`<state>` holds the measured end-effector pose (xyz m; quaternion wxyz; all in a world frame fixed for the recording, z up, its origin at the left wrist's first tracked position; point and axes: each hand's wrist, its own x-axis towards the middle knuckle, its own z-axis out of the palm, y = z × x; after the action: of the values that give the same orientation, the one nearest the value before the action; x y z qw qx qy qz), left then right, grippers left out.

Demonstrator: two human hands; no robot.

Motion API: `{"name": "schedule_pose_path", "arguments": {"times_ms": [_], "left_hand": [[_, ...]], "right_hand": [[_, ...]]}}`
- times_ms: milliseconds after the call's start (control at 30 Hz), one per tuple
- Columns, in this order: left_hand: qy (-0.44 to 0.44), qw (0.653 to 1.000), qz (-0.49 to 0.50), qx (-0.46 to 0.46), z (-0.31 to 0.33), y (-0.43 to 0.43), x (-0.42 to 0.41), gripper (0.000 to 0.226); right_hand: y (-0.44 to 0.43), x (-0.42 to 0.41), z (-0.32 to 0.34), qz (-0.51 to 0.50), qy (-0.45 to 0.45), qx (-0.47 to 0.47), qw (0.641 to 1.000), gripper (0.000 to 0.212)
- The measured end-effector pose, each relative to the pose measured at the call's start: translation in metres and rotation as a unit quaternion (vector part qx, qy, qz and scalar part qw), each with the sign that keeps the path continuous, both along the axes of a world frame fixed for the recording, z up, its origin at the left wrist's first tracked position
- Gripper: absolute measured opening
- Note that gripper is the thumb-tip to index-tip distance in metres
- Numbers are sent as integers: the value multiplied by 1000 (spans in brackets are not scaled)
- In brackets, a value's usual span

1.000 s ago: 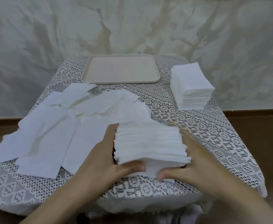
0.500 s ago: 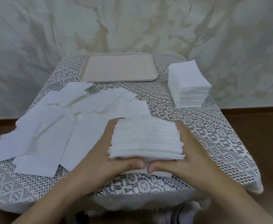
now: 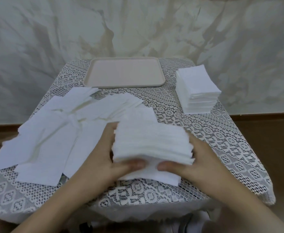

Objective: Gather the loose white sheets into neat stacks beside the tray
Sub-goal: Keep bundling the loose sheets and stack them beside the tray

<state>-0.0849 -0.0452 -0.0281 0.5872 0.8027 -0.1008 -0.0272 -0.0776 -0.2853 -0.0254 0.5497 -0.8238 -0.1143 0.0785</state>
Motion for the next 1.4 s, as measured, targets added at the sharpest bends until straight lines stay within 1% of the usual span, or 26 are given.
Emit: {"name": "schedule_pose_path", "arguments": {"times_ms": [67, 100, 200, 267, 333, 400, 467, 500, 567, 633, 700, 733, 800, 833, 933, 1033, 1133, 1267, 1333, 1400], "left_hand": [[24, 993, 25, -115, 1, 0, 4, 78], [36, 986, 44, -159, 0, 0, 7, 76], [58, 961, 87, -255, -1, 3, 12, 73], [72, 952, 100, -280, 2, 11, 16, 69], [89, 959, 84, -256, 8, 20, 18, 61], [104, 969, 55, -215, 10, 28, 17, 55], [101, 975, 46, -190, 11, 29, 16, 52], [97, 976, 54, -188, 11, 28, 15, 52], [101, 971, 69, -207, 11, 25, 13, 54], [112, 967, 79, -217, 12, 19, 9, 52], [109, 965, 100, -215, 10, 10, 4, 48], [101, 966, 113, -208, 8, 6, 2, 45], [90, 971, 135, -177, 7, -1, -1, 27], [92, 972, 137, -166, 9, -1, -1, 24], [99, 974, 135, -153, 14, 4, 1, 32], [132, 966, 119, -185, 23, 13, 3, 49], [153, 964, 105, -191, 27, 24, 7, 40], [155, 967, 102, -172, 29, 42, 16, 42], [173, 966, 92, -168, 29, 48, 18, 41], [177, 965, 106, -160, 31, 52, 20, 41]], "right_hand": [[9, 3, 5, -34, 29, 91, 995, 68], [15, 4, 7, -44, 35, 122, 991, 67], [30, 11, 13, -21, 88, 156, 984, 66], [33, 19, 21, 11, 133, 159, 978, 62], [32, 31, 24, 41, 157, 135, 977, 62], [36, 35, 27, 77, 191, 126, 970, 69], [46, 33, 26, 97, 206, 115, 967, 65], [51, 31, 24, 92, 206, 110, 968, 60], [61, 28, 21, 52, 192, 115, 973, 50], [68, 25, 19, 7, 176, 137, 975, 35], [78, 18, 17, -19, 172, 164, 971, 27], [84, 16, 15, -30, 167, 170, 971, 25], [94, 12, 12, -42, 145, 163, 975, 21], [97, 12, 11, -45, 138, 163, 976, 21], [101, 15, 15, -57, 143, 180, 972, 21], [103, 17, 18, -55, 140, 192, 970, 23], [106, 20, 22, -31, 116, 152, 981, 30], [95, 35, 24, -1, 83, 87, 993, 33], [90, 42, 20, 8, 78, 62, 995, 31], [83, 49, 17, 0, 74, 51, 996, 24]]}}
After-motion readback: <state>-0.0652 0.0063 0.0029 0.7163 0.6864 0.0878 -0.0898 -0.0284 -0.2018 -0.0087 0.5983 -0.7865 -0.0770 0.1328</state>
